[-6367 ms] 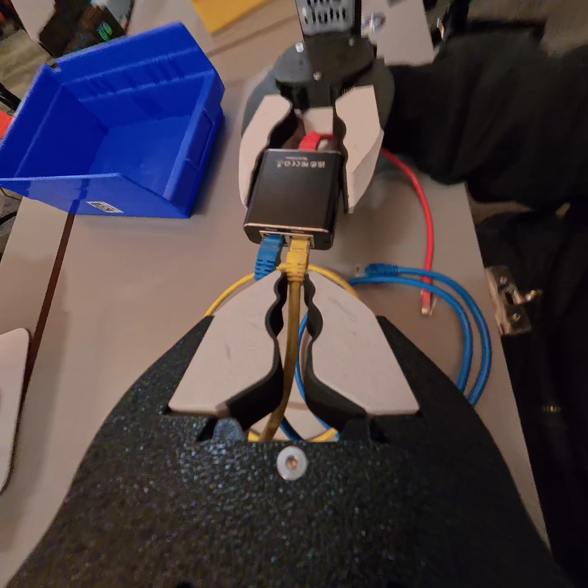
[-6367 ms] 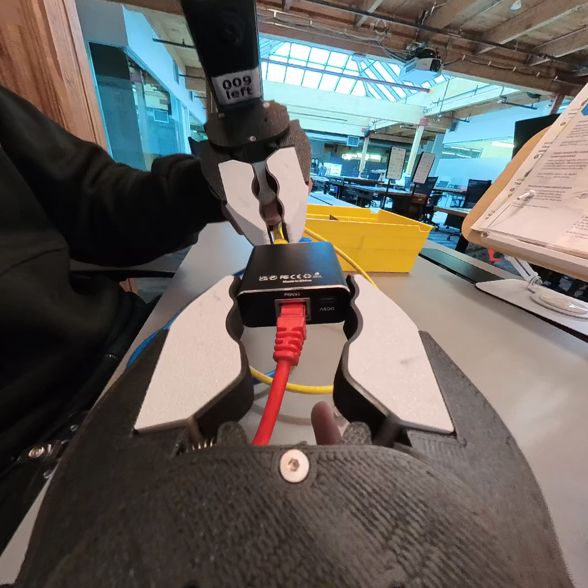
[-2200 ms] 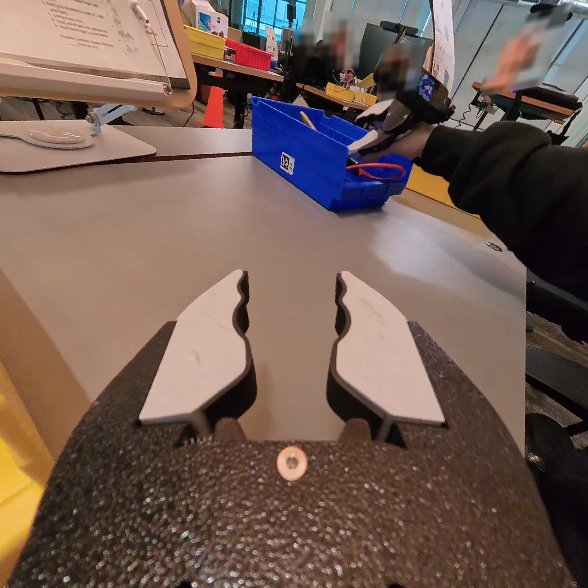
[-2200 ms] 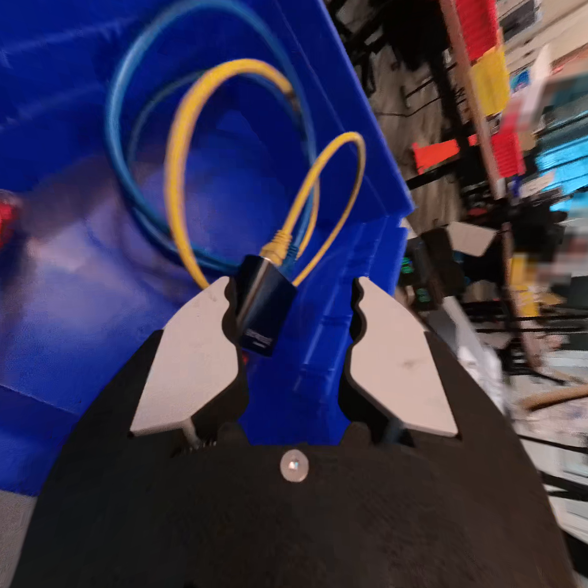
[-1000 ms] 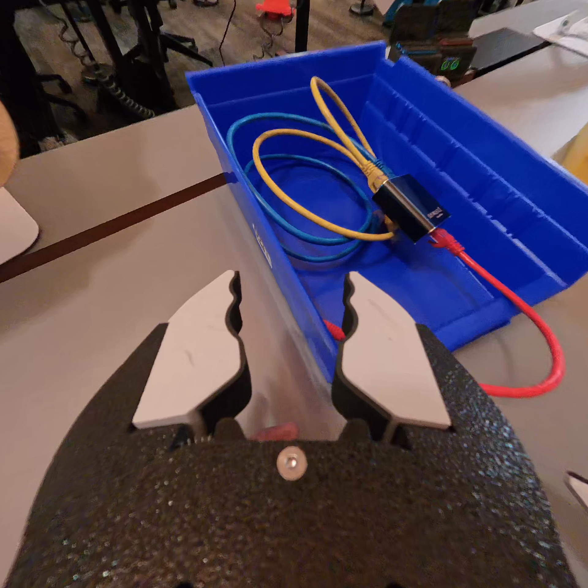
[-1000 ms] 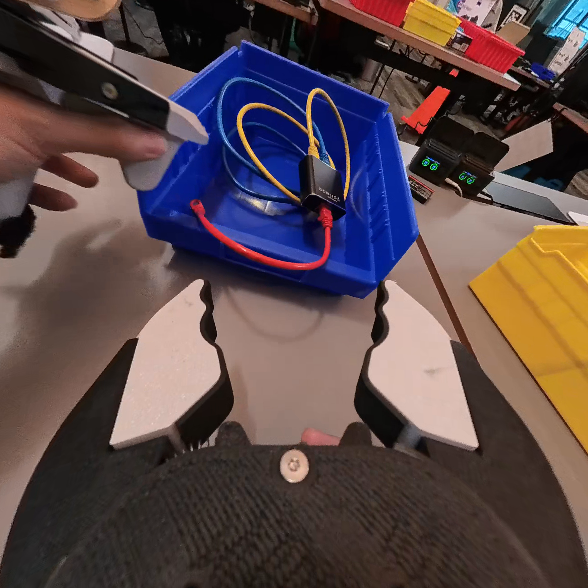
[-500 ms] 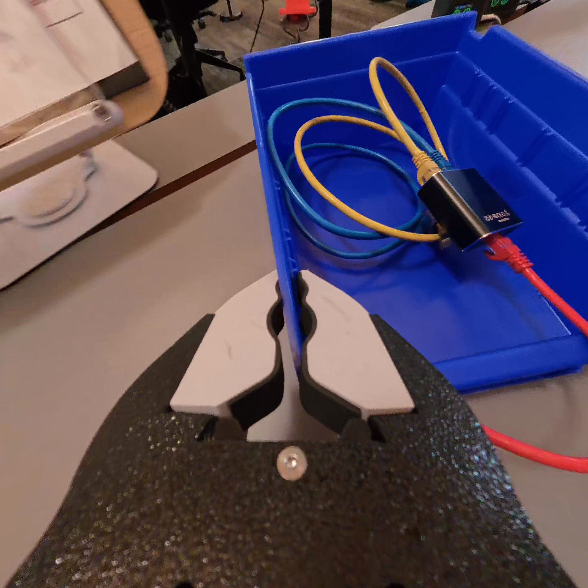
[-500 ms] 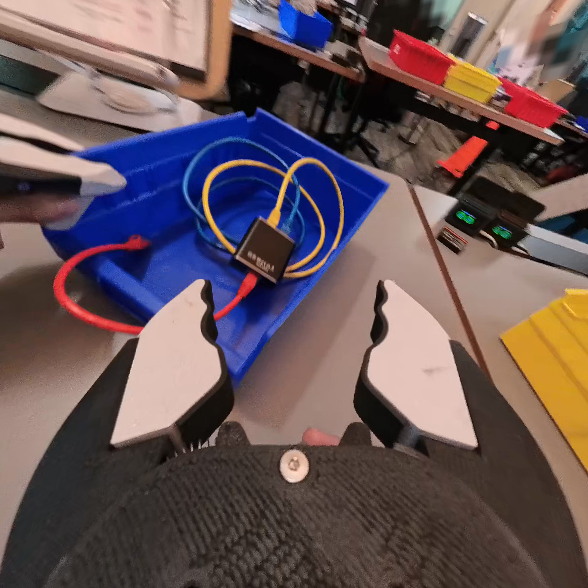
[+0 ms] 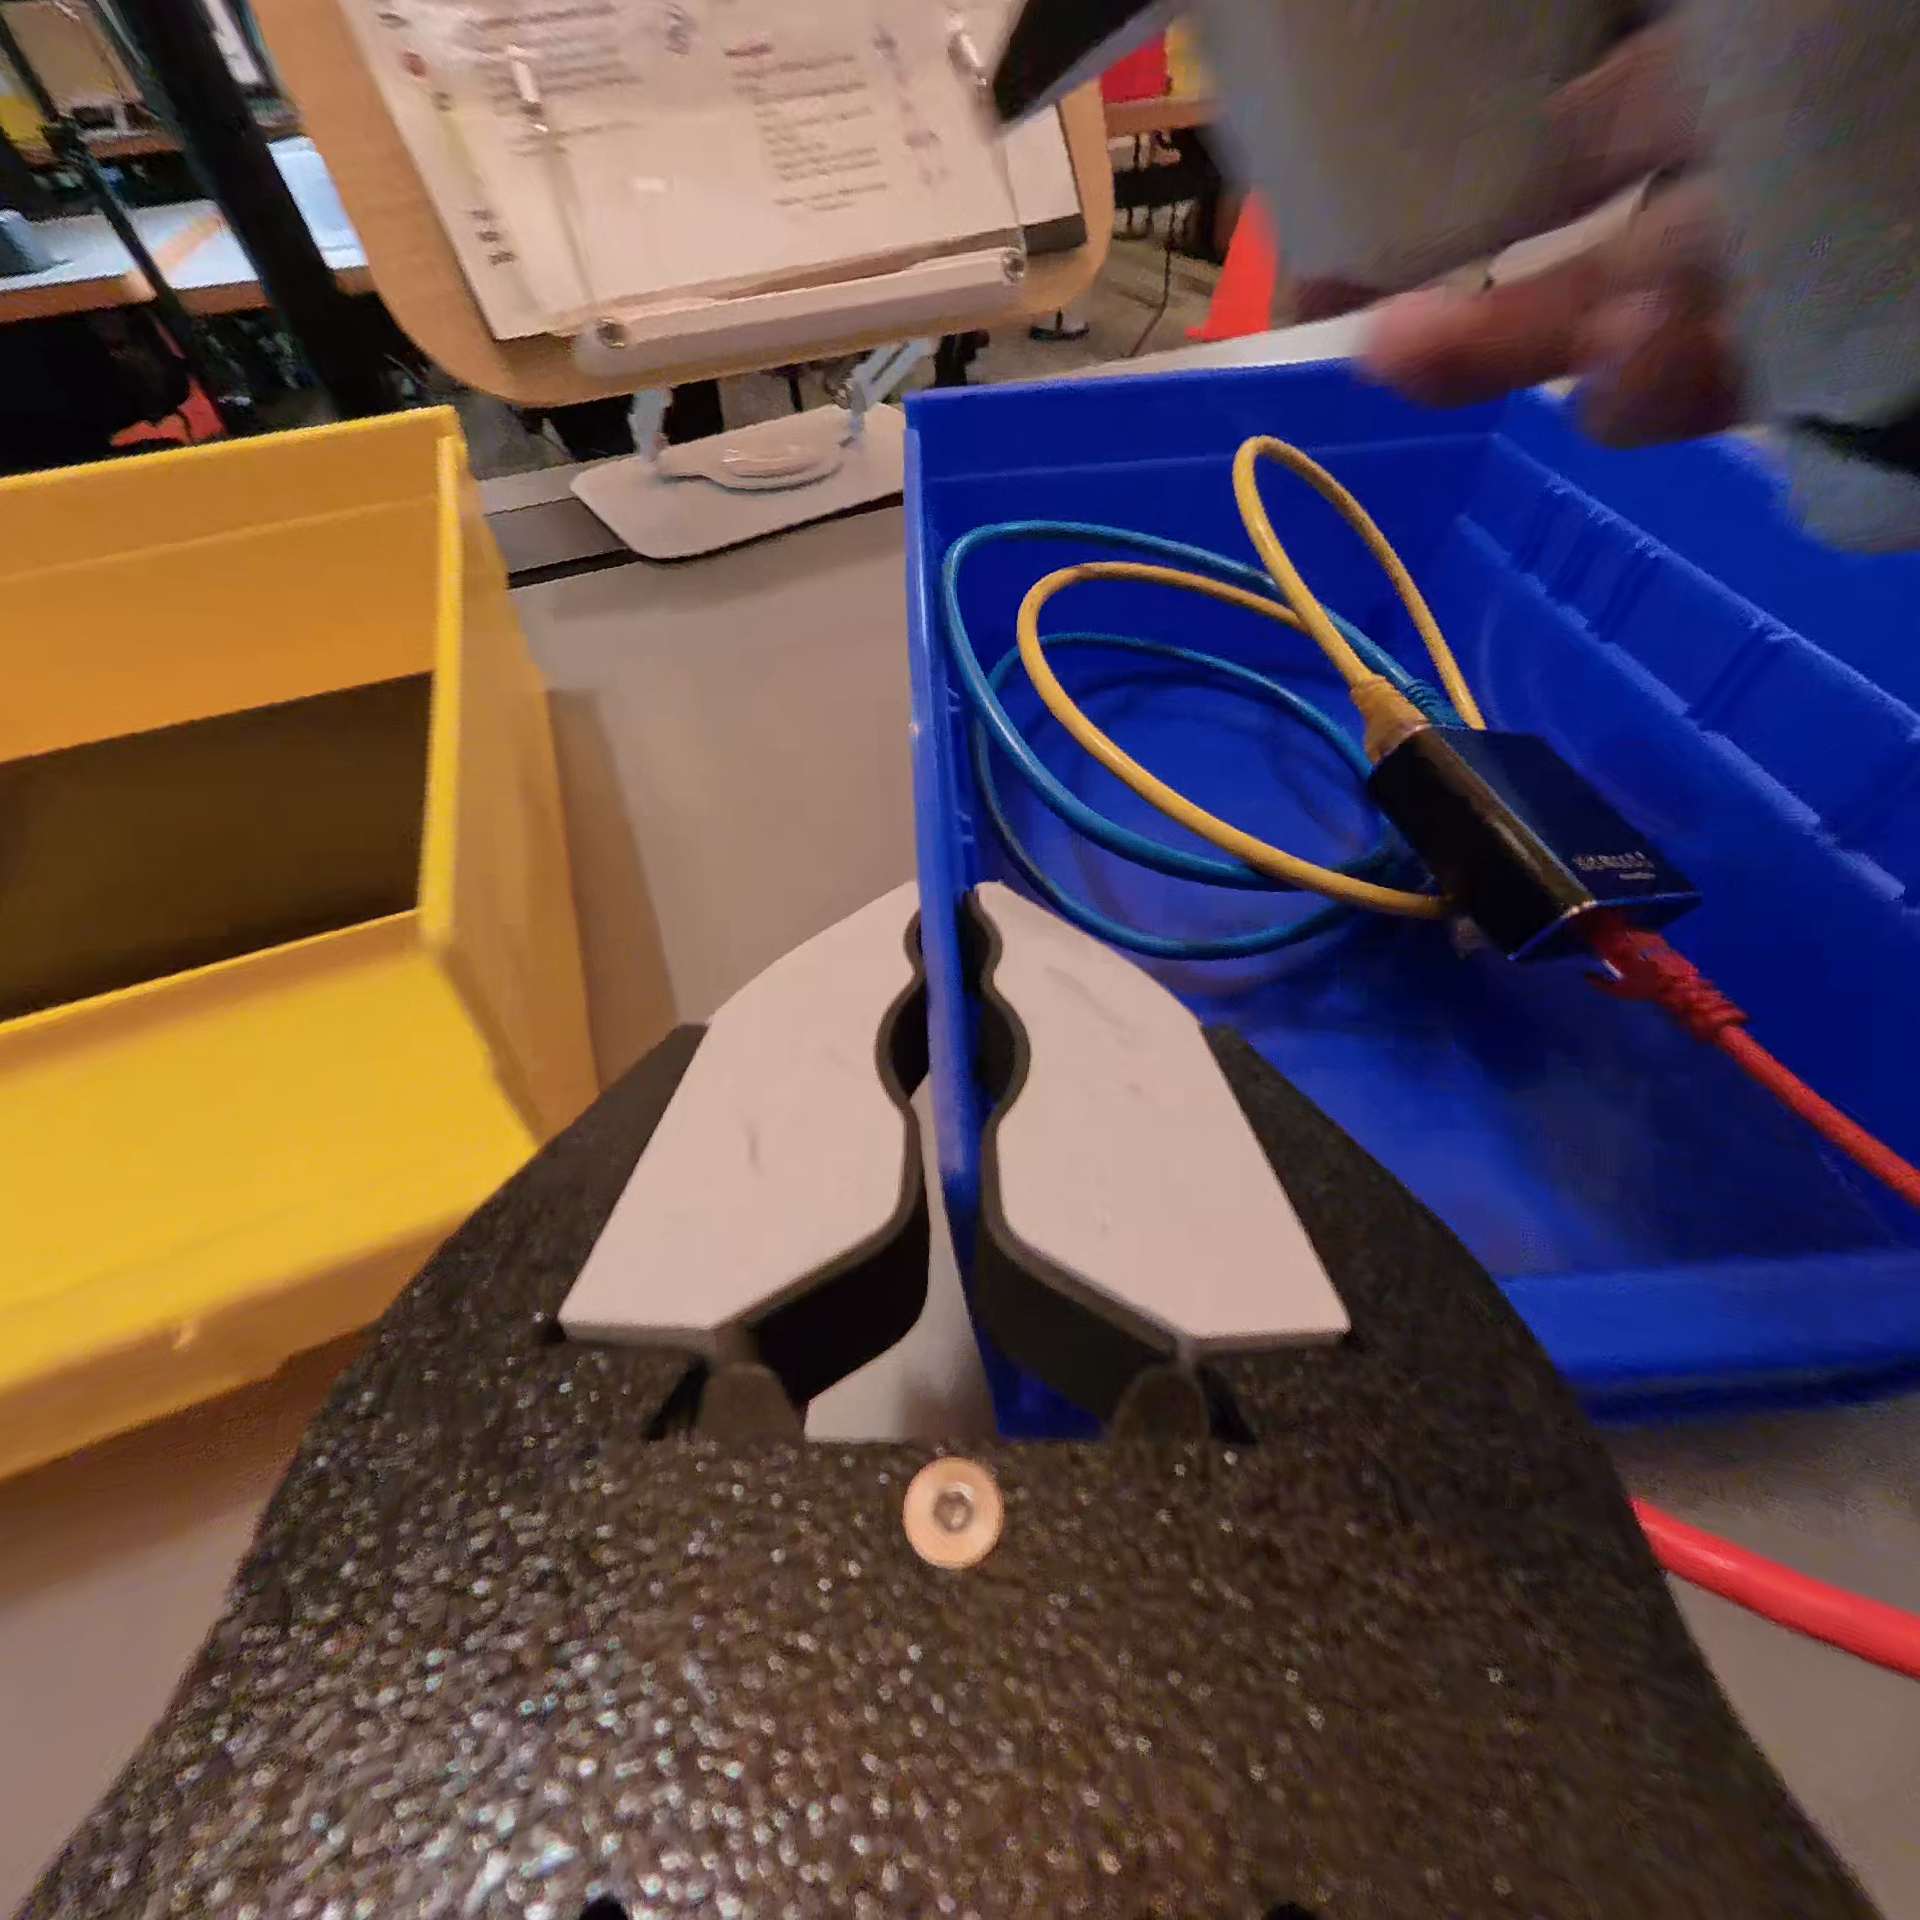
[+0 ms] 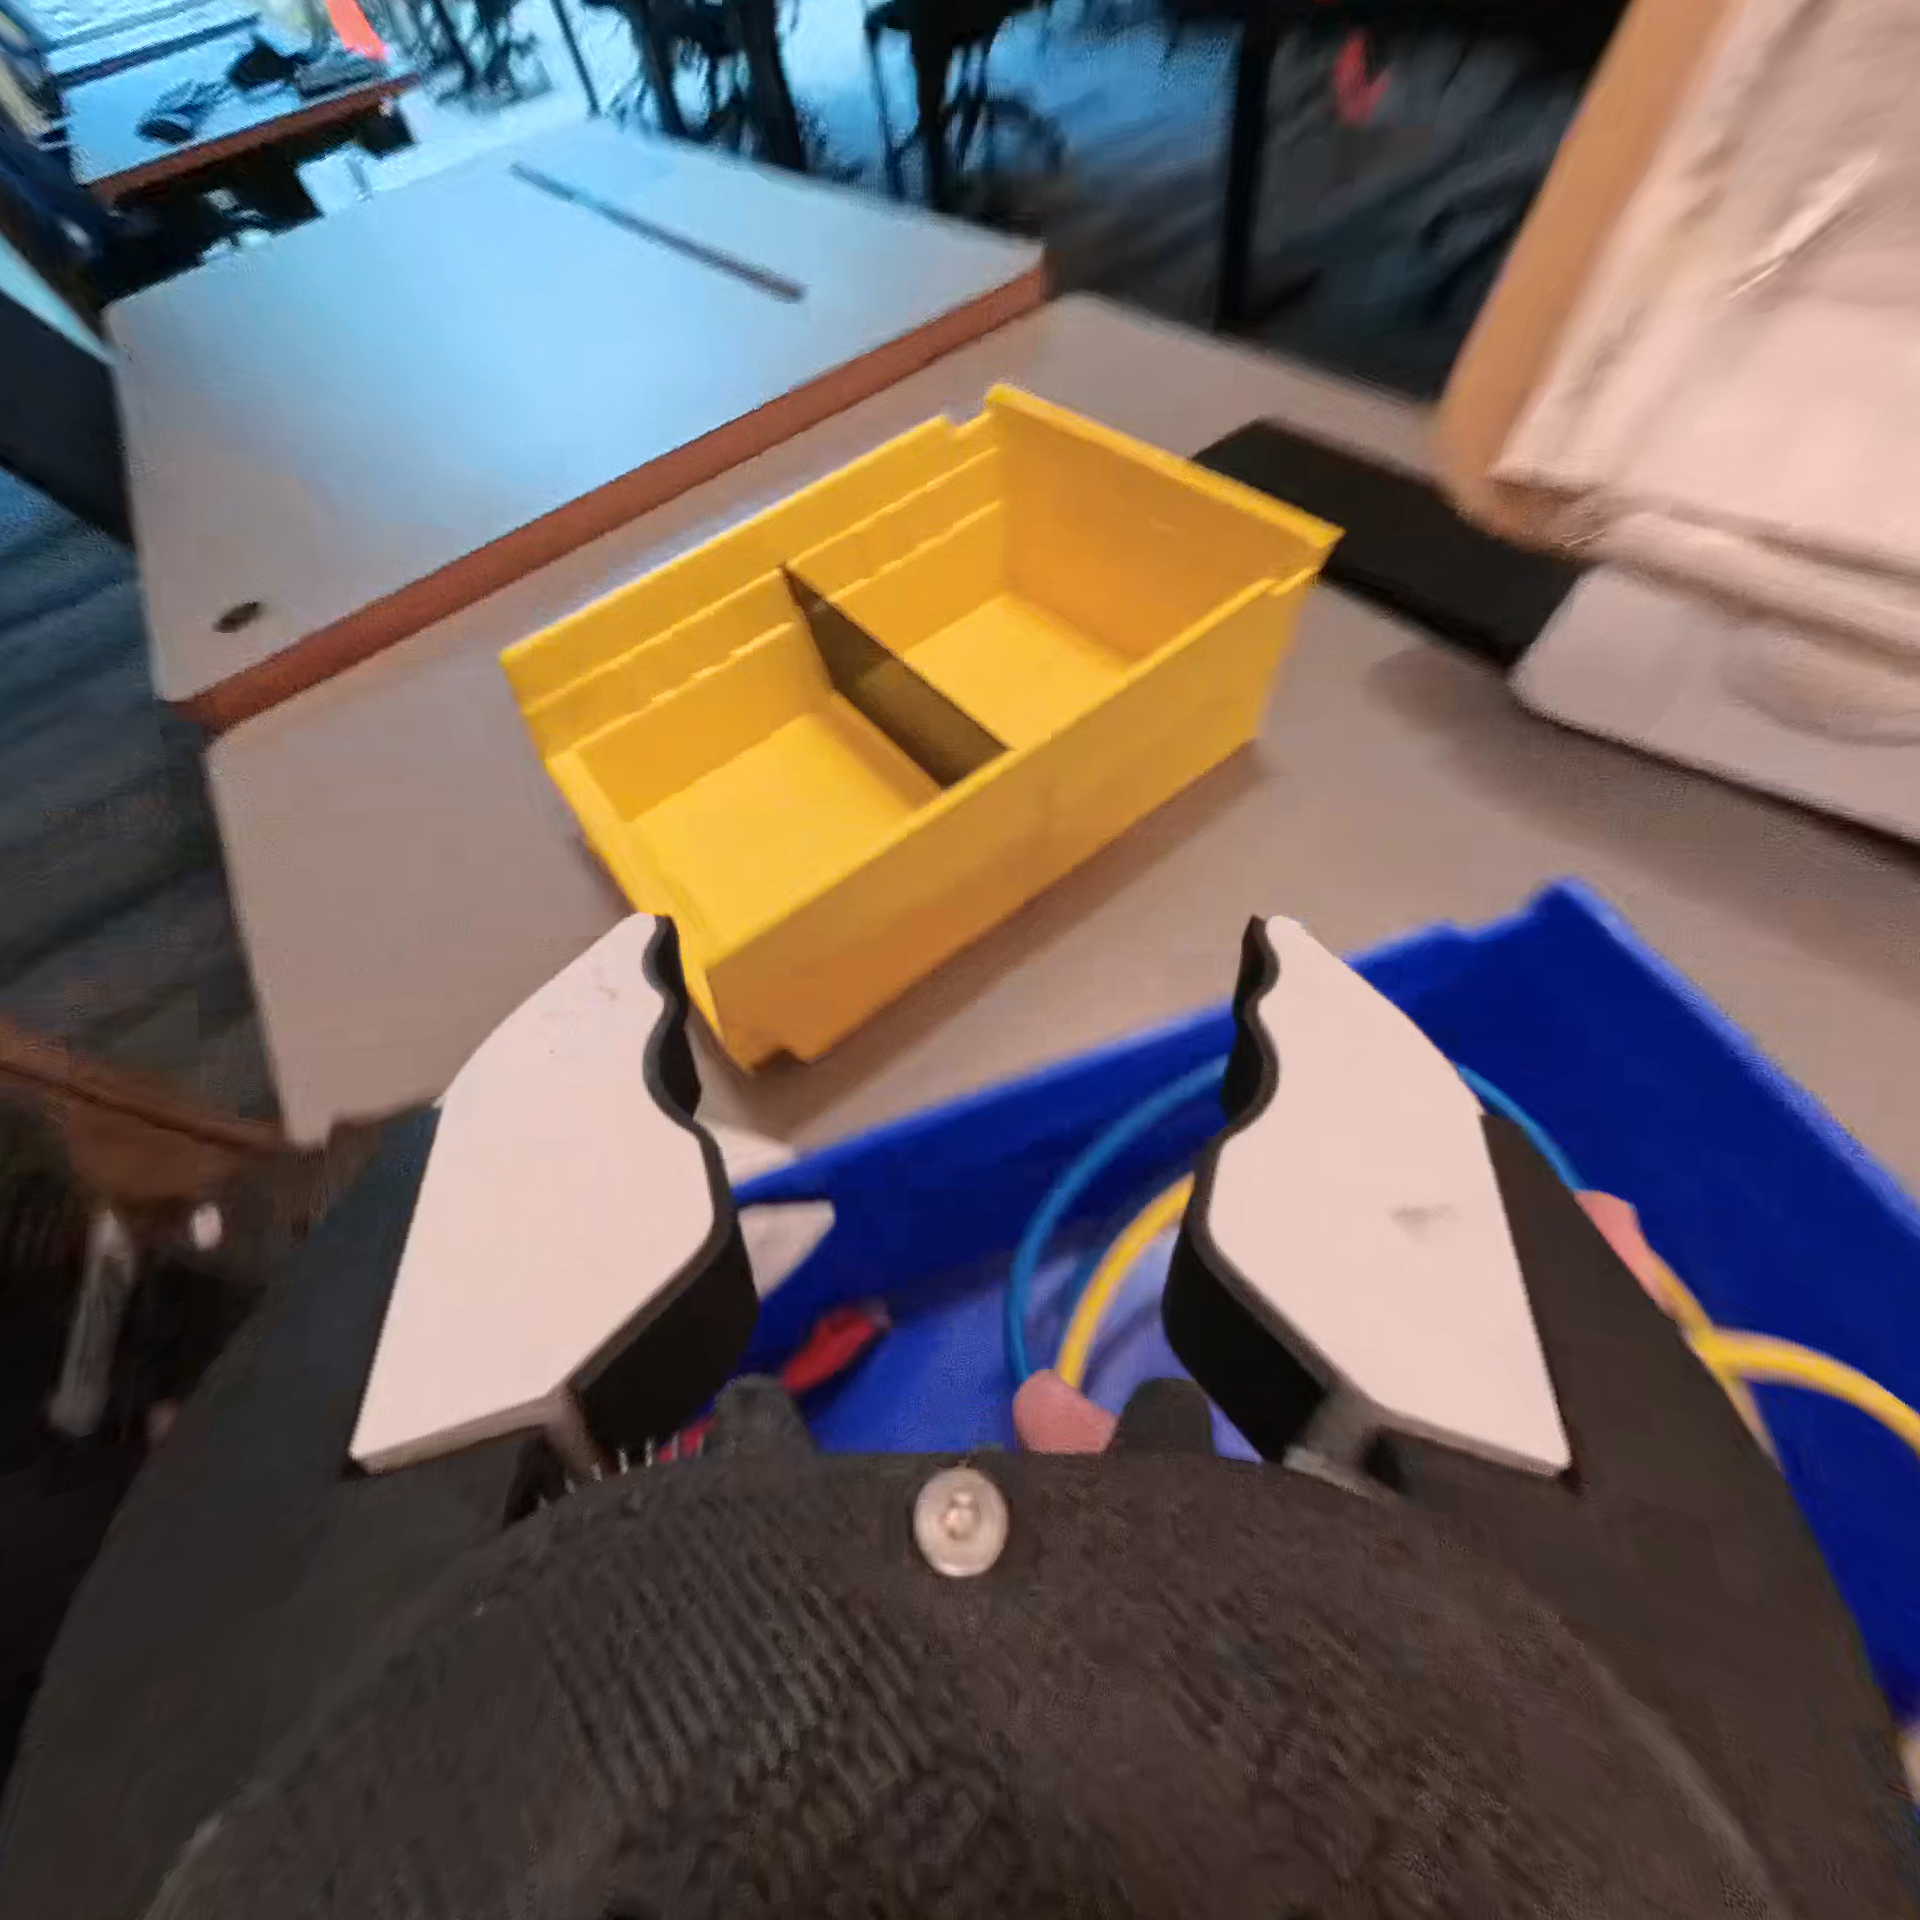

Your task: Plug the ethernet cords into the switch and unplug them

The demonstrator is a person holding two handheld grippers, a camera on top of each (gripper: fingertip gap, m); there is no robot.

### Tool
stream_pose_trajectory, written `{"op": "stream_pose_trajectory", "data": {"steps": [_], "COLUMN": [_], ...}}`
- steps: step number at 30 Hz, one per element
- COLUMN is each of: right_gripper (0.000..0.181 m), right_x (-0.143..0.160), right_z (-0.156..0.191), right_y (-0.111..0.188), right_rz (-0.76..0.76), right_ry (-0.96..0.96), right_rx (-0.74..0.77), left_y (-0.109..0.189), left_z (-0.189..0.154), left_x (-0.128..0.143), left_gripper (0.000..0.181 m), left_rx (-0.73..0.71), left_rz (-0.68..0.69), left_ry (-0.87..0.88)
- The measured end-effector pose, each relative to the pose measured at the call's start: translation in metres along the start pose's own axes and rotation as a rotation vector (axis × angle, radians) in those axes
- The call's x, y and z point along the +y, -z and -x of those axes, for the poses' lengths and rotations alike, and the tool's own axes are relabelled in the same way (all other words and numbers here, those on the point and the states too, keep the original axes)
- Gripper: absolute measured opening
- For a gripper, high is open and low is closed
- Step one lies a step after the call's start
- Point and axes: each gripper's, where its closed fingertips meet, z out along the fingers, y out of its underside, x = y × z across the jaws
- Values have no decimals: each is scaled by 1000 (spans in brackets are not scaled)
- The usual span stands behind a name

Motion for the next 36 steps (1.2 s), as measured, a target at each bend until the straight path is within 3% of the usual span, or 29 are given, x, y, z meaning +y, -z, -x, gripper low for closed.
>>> {"op": "stream_pose_trajectory", "data": {"steps": [2, 4, 6, 7, 13, 18, 20, 22, 24, 30, 32, 36], "right_gripper": [101, 101, 97, 104, 87, 76, 68, 48, 40, 54, 33, 15], "right_x": [-3, 4, 13, 15, 0, 32, 36, 31, 30, 68, 64, 58], "right_z": [0, -15, -28, -36, -32, -16, -22, -30, -21, -14, -16, -14], "right_y": [-46, -83, -107, -114, -137, -152, -154, -155, -162, -185, -194, -208], "right_rz": [131, 248, 323, 347, 378, 521, 536, 532, 532, 673, 629, 574], "right_ry": [-121, -252, -355, -371, -345, -371, -330, -297, -336, -327, -313, -350], "right_rx": [-53, -13, 38, 82, 142, 164, 236, 316, 306, 304, 283, 264], "left_y": [4, 6, 7, 7, 12, 13, 13, 14, 14, 12, 12, 11], "left_z": [4, 7, 8, 10, 20, 22, 22, 23, 24, 27, 28, 29], "left_x": [1, 2, 2, 2, 3, 3, 3, 3, 3, 2, 2, 2], "left_gripper": [2, 3, 3, 3, 3, 3, 2, 2, 2, 2, 2, 2], "left_rx": [-17, -14, 2, 2, 1, -10, -8, -7, -6, 15, 8, -1], "left_rz": [-17, -18, -28, -27, -49, -76, -80, -81, -83, -86, -88, -88], "left_ry": [-8, -2, 7, 7, 20, 34, 39, 43, 50, 67, 55, 28]}}
